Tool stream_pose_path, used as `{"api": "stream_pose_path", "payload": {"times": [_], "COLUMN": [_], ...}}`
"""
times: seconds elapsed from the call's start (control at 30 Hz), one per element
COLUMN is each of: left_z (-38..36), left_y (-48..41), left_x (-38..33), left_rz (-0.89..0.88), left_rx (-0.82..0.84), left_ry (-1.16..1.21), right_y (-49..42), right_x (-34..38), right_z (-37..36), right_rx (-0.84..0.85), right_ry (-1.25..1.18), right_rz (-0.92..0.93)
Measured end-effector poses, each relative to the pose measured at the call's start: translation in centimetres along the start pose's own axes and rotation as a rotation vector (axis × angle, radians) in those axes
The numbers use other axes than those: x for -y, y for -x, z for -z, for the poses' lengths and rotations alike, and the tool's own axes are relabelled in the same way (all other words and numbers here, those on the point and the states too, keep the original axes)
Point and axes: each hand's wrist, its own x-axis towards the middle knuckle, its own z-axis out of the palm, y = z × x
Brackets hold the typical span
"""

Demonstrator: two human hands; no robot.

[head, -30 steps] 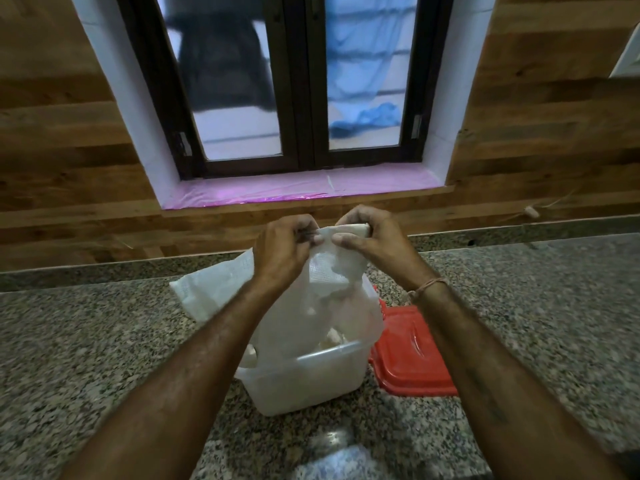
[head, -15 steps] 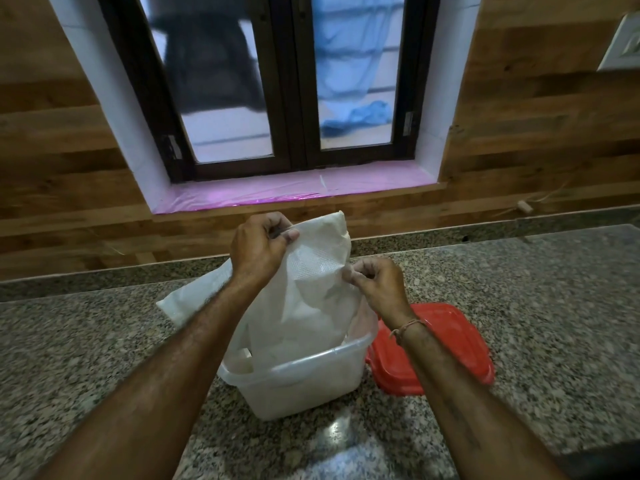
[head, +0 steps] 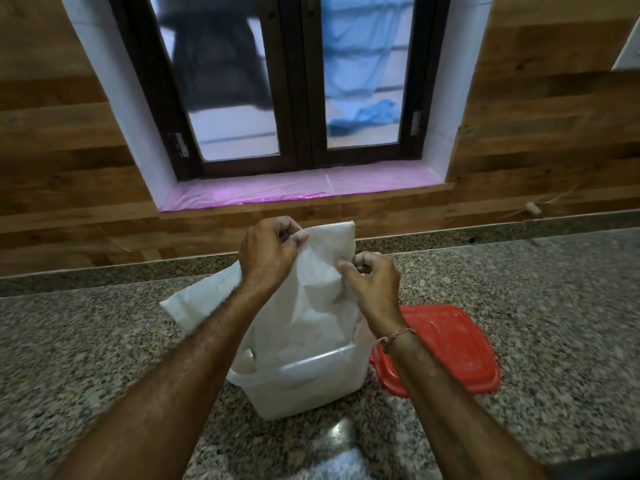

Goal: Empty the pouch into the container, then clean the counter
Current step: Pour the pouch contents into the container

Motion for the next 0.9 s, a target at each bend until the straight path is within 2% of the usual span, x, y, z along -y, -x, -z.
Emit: {"api": "stream_pose_path", "payload": {"times": [0.13,0.23,0.3,0.37,0.47,0.5,0.57,0.63,0.73,0.9], "left_z": [0.0,0.1,0.2,0.3,-0.1,-0.3,-0.2,0.0,0.2,3.2], "left_y": [0.2,-0.1,-0.3,-0.1,1.0,1.2,1.4,1.3,1.6,1.2], "left_x": [0.3,0.4,0.2,-0.2,-0.7,-0.8,-0.9,-0.9,-1.4,0.8], "left_rz": [0.003,0.018,0.019,-0.008,-0.116,-0.147,-0.193,-0.235,-0.270,-0.175], "left_rx": [-0.022,-0.024,-0.014,-0.002,0.057,0.069,0.073,0.112,0.184,0.206], "left_ry": [-0.032,-0.036,-0.038,-0.055,-0.102,-0.112,-0.141,-0.168,-0.162,-0.276], "right_y": [0.1,-0.2,-0.3,-0.6,-1.2,-1.1,-0.6,-0.4,-1.4,-3.2], "right_x": [0.5,1.3,1.2,0.6,-0.3,-0.4,-0.3,0.2,1.7,1.6], "right_z": [0.7,1.8,2.2,2.2,1.8,1.6,1.6,2.0,2.1,2.6], "right_rx": [0.073,0.272,0.325,0.251,0.156,0.149,0.111,0.068,0.077,0.132], "right_ry": [0.046,-0.197,-0.321,-0.167,0.349,0.403,0.302,0.215,0.333,0.083], "right_rz": [0.053,-0.027,-0.119,-0.058,0.052,0.045,0.081,0.214,0.400,0.147]}}
